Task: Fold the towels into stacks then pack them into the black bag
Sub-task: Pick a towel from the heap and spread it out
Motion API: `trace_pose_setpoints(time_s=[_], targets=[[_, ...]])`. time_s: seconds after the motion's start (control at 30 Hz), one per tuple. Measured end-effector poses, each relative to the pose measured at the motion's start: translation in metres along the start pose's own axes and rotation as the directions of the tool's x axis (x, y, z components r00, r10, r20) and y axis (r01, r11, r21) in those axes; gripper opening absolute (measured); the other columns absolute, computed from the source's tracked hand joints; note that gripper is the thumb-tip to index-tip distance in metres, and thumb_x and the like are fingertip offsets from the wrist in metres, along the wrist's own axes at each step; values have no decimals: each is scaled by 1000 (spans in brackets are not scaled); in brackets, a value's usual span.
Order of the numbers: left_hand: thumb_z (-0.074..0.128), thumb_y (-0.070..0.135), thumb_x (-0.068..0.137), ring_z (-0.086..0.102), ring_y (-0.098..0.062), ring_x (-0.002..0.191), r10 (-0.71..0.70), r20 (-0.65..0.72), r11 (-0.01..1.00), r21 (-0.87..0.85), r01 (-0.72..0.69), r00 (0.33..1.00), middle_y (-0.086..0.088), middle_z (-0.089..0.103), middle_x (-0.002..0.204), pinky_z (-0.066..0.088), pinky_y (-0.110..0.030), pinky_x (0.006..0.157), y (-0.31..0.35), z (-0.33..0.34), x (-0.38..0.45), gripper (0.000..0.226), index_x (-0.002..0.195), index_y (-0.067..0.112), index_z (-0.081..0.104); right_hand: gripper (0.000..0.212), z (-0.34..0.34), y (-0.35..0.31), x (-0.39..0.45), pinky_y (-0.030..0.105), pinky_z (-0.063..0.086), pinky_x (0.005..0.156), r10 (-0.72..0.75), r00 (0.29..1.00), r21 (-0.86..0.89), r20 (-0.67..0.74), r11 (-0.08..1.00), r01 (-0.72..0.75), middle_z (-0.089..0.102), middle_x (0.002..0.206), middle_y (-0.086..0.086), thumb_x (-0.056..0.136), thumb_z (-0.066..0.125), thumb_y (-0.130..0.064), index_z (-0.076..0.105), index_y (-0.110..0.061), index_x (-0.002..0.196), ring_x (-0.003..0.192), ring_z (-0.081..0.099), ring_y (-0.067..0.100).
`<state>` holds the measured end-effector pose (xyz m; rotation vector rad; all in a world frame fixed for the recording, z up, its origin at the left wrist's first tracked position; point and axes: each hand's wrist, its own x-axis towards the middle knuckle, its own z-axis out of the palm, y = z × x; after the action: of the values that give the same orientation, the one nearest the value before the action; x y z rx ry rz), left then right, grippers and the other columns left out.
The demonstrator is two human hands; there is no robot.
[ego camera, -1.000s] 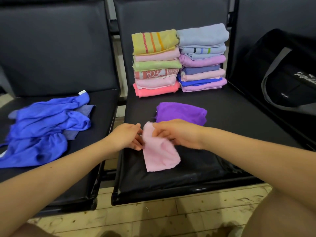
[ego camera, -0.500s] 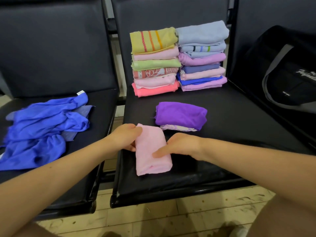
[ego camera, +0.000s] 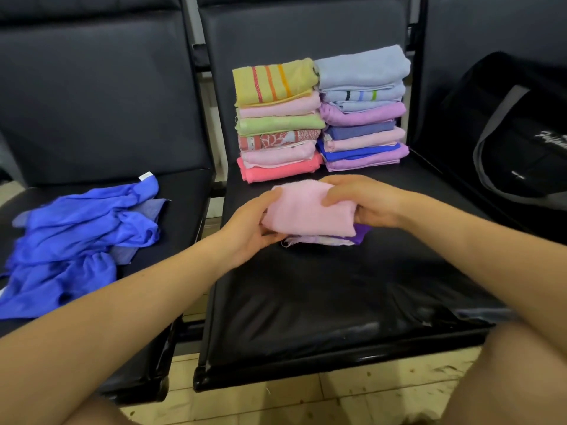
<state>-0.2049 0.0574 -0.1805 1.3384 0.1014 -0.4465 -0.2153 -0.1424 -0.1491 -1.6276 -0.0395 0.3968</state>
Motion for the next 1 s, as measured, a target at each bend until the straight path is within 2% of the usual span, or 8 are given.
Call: trace_pose_setpoints(time_s=[0.1, 0.23, 0.33, 0.4, 0.53, 0.77, 0.87, 1.0], targets=[[59, 13, 92, 62, -22, 106, 100, -24, 995, -11, -100, 995, -7, 64, 118, 56, -34, 79, 3, 12, 18, 23, 114, 17, 61, 28, -16, 5, 7, 32, 51, 82, -36, 999, 25, -35, 999, 37, 65, 104, 11, 90, 49, 4, 62, -6, 113, 94, 62, 20], [59, 7, 90, 60, -24, 97, 308, -104, 891, 380, -248, 946, -8, 60, 118, 52, -28, 68, 5, 20, 46, 35, 124, 14, 57, 26, -38, 15, 28, 23, 49, 73, -133, 940, -165, -313, 983, 84, 64, 107, 10, 85, 61, 0, 65, -8, 110, 97, 58, 22], [63, 17, 88, 60, -25, 97, 328, -57, 630, 757, -173, 943, -10, 62, 109, 45, -28, 74, -4, 20, 62, 38, 125, 16, 55, 54, -52, 31, 36, 26, 45, 85, -78, 883, -546, -463, 810, -214, 53, 126, 7, 82, 73, -23, 51, -9, 130, 113, 53, 23], [61, 24, 90, 58, -22, 96, 260, -40, 524, 845, -106, 965, -9, 61, 112, 45, -30, 79, -13, 20, 65, 38, 126, 15, 53, 73, -51, 42, 38, 36, 47, 93, 65, 860, -614, -506, 674, -412, 49, 135, 10, 79, 73, -42, 41, -9, 136, 115, 53, 27], [55, 27, 94, 54, -19, 88, 244, -51, 536, 839, -90, 968, -8, 59, 113, 48, -36, 82, -16, 19, 67, 33, 124, 14, 52, 70, -43, 50, 41, 34, 49, 81, 106, 860, -562, -500, 716, -415, 51, 132, 12, 86, 65, -44, 37, -6, 138, 109, 56, 27], [58, 24, 92, 57, -20, 88, 257, -118, 627, 776, -72, 959, -7, 57, 115, 51, -33, 76, -8, 3, 53, 38, 128, 16, 50, 70, -29, 50, 50, 38, 43, 99, -49, 866, -522, -497, 815, -253, 47, 137, 14, 85, 69, -39, 37, -9, 139, 123, 48, 29], [60, 27, 90, 57, -17, 80, 317, -143, 634, 767, -97, 938, -4, 59, 108, 51, -32, 74, -1, -13, 44, 38, 126, 17, 53, 73, -18, 29, 47, 43, 35, 102, -301, 772, -709, -560, 657, -258, 38, 141, 18, 85, 66, -44, 34, -13, 142, 132, 33, 35], [58, 24, 92, 55, -11, 71, 442, -207, 662, 732, -162, 872, 5, 59, 85, 51, -31, 74, 34, -48, 25, 29, 120, 18, 57, 58, 17, 14, 41, 40, 35, 101, -598, 680, -796, -425, 605, 35, 45, 134, 13, 88, 63, -32, 41, -15, 139, 127, 38, 30]])
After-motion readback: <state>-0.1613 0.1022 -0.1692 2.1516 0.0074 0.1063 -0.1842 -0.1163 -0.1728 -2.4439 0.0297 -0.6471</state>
